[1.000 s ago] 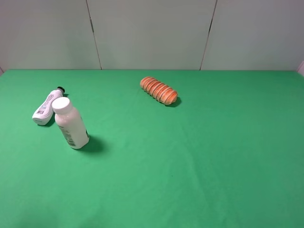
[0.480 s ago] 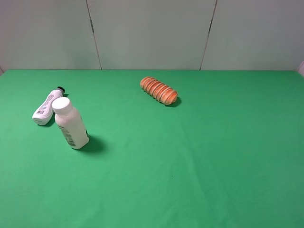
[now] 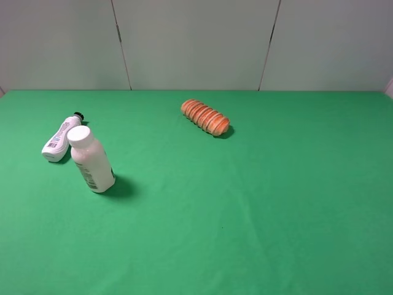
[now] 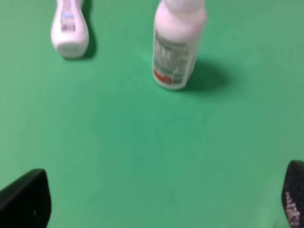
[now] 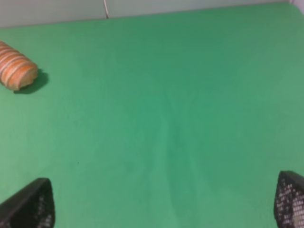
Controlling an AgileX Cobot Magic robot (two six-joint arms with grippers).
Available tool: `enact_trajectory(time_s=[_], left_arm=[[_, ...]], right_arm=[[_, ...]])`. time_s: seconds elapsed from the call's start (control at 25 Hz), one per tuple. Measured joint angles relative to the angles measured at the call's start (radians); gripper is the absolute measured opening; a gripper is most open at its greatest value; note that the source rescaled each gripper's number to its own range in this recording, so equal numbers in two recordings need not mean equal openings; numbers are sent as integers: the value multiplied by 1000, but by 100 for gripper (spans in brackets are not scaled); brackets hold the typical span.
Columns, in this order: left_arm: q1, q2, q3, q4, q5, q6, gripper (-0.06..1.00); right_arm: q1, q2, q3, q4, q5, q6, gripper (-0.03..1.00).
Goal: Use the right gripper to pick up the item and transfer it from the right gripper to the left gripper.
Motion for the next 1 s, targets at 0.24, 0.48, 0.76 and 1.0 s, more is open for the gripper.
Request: enact_trajectory(time_s=[0.24,0.48,0.76,1.0], left_arm=[[0,-95,0,0,-4,0,100],[0,-97,0,-2,-4,0,100],[0,-97,0,-2,-4,0,100],[0,-97,0,-2,-4,0,100]], right_arm=[[0,0,0,0,0,0,100],[0,0,0,0,0,0,100],[0,0,0,0,0,0,100],[0,0,0,0,0,0,100]])
